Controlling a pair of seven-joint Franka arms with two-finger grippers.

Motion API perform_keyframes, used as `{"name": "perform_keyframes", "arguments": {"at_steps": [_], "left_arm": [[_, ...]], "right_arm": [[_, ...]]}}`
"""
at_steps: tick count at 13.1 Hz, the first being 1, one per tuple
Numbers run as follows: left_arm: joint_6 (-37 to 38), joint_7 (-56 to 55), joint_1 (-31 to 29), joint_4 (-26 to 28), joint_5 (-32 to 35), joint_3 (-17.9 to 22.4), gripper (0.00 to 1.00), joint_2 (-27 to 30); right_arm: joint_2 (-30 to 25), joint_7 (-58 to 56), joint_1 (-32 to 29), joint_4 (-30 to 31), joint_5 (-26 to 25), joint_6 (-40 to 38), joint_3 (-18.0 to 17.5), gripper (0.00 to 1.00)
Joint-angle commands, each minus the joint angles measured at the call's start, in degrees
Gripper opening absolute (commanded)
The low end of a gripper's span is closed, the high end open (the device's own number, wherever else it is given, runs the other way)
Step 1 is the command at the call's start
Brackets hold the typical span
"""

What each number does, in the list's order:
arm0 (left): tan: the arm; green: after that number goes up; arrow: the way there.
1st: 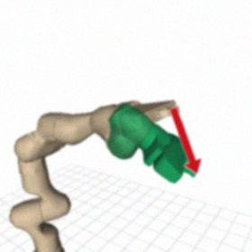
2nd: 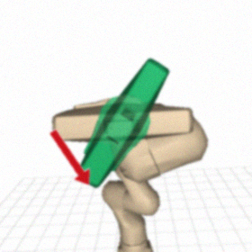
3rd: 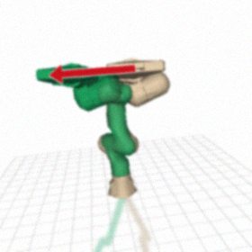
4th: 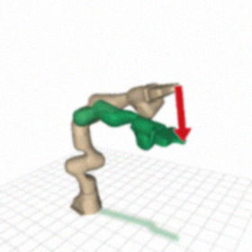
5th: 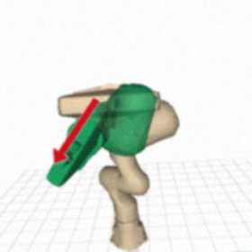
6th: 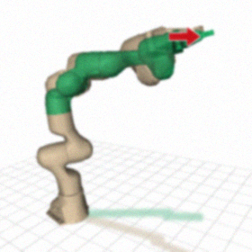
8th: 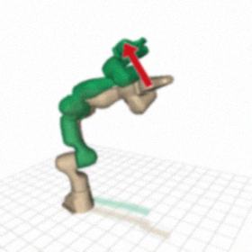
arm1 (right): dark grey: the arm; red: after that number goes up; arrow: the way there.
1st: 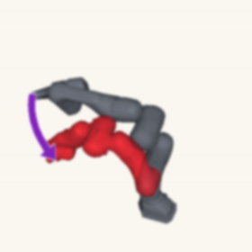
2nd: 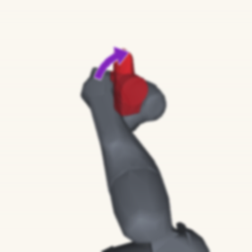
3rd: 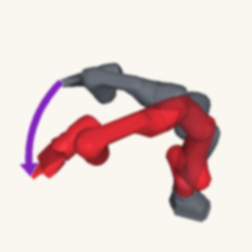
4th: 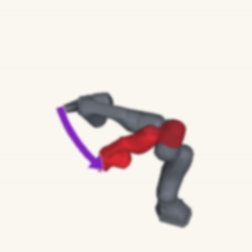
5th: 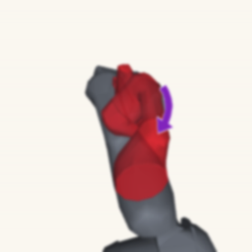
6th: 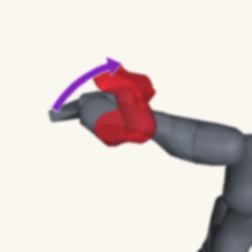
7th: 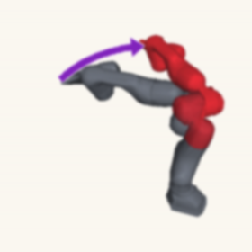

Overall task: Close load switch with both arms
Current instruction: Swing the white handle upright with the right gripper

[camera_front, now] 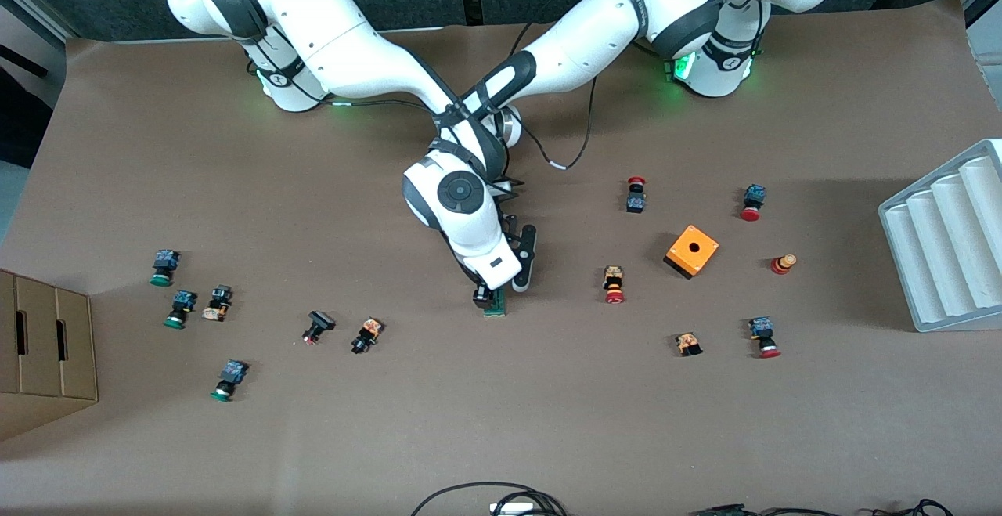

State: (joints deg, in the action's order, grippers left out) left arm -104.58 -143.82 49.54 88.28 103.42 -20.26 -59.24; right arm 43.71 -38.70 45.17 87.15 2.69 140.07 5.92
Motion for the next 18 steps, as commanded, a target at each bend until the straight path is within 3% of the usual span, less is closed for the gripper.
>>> {"name": "perform_keyframes", "arguments": {"at_steps": [1,11,18], "left_arm": [[0.17,-0.93,0.55,-0.39,-0.32,0.31,0.29,0.01],[0.17,-0.93,0.55,-0.39,-0.32,0.31,0.29,0.09],[0.17,-0.93,0.55,-0.39,-0.23,0.31,0.28,0.09]], "right_arm": [[0.85,-0.85,-1.32,-0.93,-0.85,1.7,1.12,0.73],[0.33,-0.5,-1.23,-1.02,-0.58,1.61,0.76,0.73],[-0.11,-0.15,-1.23,-1.02,-0.32,2.05,0.5,0.67]]}}
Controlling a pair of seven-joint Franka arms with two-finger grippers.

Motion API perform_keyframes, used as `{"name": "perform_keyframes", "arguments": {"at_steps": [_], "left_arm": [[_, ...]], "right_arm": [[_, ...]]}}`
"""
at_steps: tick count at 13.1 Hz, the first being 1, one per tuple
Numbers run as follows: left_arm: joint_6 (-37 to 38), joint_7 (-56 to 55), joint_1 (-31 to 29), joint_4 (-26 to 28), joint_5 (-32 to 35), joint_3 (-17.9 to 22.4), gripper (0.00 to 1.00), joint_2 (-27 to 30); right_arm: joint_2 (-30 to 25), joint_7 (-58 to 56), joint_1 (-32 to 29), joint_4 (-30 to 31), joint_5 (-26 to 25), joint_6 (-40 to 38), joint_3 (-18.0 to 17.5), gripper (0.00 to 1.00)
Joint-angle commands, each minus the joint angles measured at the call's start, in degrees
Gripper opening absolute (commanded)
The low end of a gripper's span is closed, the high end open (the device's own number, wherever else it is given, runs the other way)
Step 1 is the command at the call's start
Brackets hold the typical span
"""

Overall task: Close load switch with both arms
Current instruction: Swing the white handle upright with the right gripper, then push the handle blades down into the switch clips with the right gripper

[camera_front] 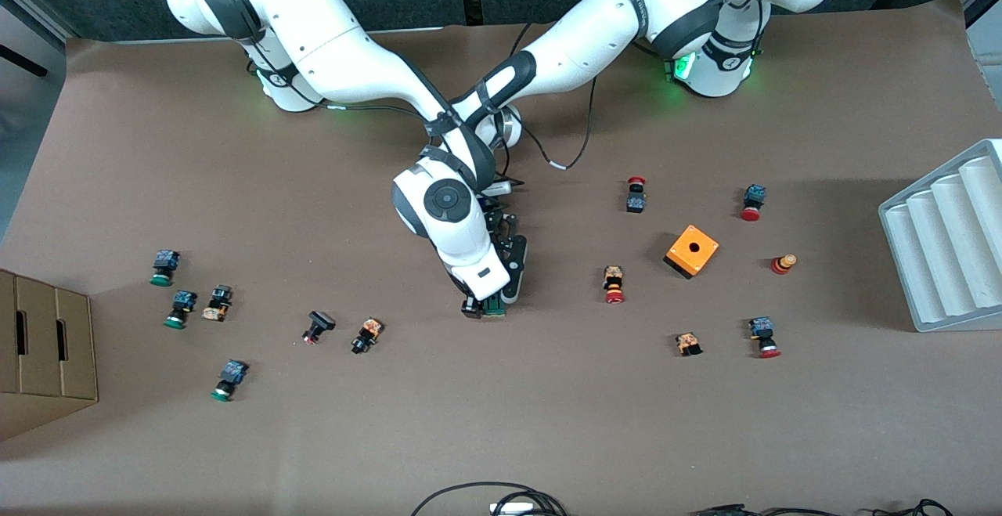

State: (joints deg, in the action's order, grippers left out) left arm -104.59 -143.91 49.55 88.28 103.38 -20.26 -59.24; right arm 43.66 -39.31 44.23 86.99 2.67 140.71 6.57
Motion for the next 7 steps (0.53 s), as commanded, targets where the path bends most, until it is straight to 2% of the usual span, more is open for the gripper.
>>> {"name": "perform_keyframes", "arguments": {"at_steps": [1,3,7], "left_arm": [[0.18,-0.85,0.55,-0.39,-0.28,0.31,0.28,0.09],[0.18,-0.85,0.55,-0.39,-0.28,0.31,0.28,0.09],[0.18,-0.85,0.55,-0.39,-0.28,0.31,0.28,0.09]], "right_arm": [[-0.07,0.47,-0.28,-0.85,-0.04,2.28,-0.16,0.67],[-0.07,0.47,-0.28,-0.85,2.76,3.95,-0.16,0.66],[0.02,0.38,-0.28,-0.85,3.31,4.58,-0.16,0.66]]}}
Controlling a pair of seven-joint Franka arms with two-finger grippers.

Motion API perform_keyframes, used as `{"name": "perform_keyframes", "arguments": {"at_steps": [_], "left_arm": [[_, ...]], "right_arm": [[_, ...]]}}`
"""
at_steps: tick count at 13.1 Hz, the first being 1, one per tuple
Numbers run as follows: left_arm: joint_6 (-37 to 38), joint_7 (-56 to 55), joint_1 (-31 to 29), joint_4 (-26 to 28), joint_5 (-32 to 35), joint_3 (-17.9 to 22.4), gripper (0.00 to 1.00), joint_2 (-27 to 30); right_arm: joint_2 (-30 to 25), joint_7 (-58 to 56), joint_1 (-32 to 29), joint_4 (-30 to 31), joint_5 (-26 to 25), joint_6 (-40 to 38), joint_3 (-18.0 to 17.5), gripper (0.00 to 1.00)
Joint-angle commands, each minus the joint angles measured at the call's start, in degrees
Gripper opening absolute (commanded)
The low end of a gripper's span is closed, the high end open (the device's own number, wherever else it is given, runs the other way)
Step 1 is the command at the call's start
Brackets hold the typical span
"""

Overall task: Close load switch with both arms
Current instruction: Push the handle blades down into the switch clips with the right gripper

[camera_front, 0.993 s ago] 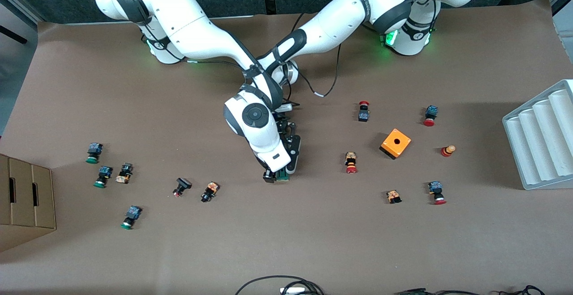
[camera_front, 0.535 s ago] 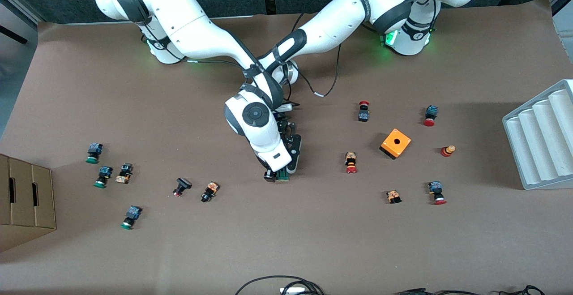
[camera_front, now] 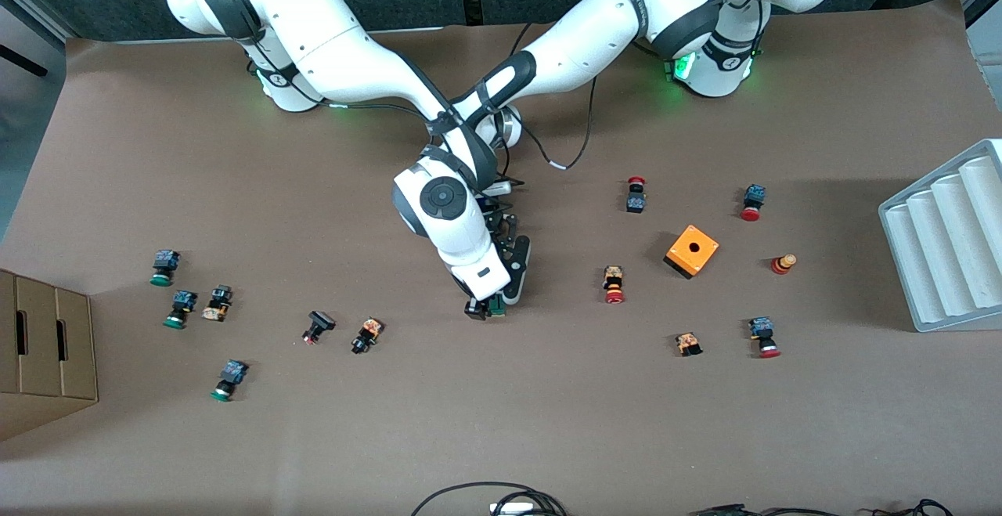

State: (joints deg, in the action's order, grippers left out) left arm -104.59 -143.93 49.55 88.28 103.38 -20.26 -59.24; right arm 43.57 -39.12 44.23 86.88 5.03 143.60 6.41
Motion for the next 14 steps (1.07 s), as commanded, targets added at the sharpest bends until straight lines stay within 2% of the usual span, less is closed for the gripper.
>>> {"name": "perform_keyframes", "arguments": {"at_steps": [1,14], "left_arm": [[0.18,-0.83,0.55,-0.39,-0.28,0.31,0.28,0.09],[0.18,-0.83,0.55,-0.48,-0.28,0.31,0.28,0.09]], "right_arm": [[0.11,0.18,-0.28,-0.74,0.95,1.85,0.0,0.66],[0.9,0.09,-0.81,-0.74,0.86,5.72,0.0,0.63]]}}
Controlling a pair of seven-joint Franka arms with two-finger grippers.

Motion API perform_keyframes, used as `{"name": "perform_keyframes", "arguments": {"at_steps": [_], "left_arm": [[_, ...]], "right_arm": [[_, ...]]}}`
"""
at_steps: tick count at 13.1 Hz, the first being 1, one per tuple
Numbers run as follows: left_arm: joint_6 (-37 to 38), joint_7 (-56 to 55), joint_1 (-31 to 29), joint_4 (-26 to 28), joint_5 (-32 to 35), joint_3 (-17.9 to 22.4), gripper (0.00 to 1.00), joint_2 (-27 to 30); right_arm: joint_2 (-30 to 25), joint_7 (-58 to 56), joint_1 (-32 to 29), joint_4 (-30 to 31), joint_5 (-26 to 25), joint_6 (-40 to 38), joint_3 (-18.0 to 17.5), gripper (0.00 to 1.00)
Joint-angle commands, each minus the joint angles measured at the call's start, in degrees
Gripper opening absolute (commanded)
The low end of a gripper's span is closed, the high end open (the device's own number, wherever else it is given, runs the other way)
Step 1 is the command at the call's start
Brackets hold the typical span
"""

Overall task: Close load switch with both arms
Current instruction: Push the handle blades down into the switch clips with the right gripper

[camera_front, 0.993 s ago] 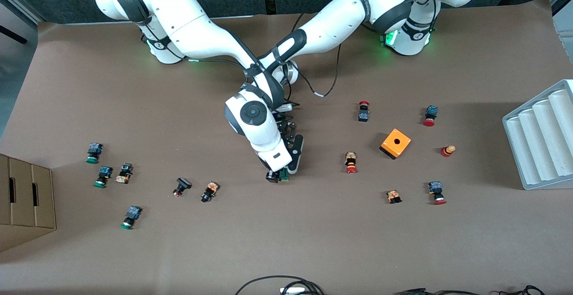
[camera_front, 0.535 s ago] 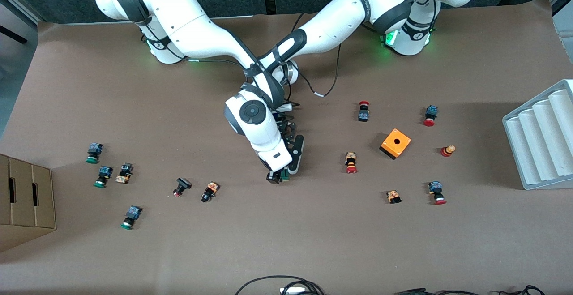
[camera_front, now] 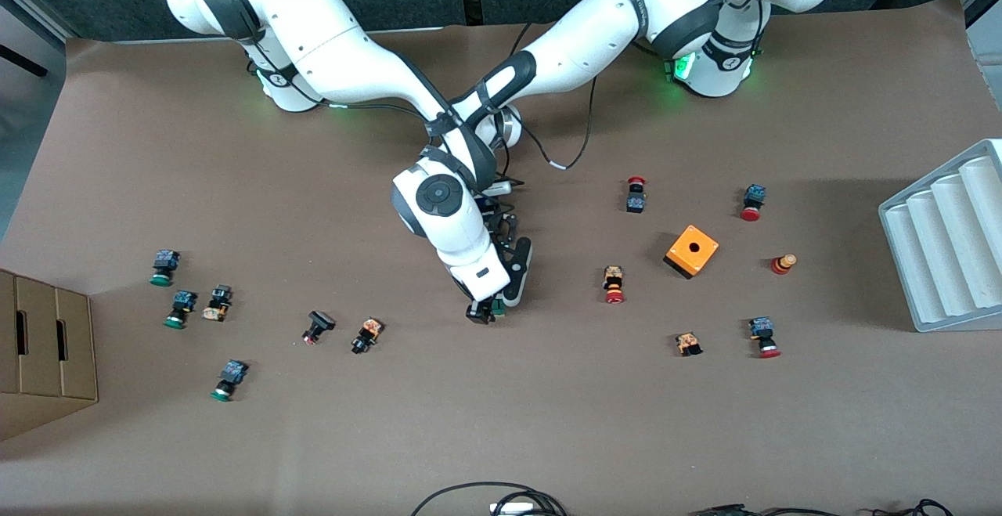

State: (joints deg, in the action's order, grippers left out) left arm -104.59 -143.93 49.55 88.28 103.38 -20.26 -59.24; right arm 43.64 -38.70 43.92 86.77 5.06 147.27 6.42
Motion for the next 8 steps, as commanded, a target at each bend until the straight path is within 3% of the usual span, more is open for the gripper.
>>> {"name": "perform_keyframes", "arguments": {"at_steps": [1,8], "left_arm": [[0.18,-0.83,0.55,-0.48,-0.28,0.31,0.28,0.09],[0.18,-0.83,0.55,-0.48,-0.28,0.31,0.28,0.09]], "right_arm": [[0.92,-0.32,-0.59,-0.73,0.83,2.06,-0.01,0.63],[2.41,-0.32,-0.59,-0.99,0.74,4.52,-0.01,0.63]]}}
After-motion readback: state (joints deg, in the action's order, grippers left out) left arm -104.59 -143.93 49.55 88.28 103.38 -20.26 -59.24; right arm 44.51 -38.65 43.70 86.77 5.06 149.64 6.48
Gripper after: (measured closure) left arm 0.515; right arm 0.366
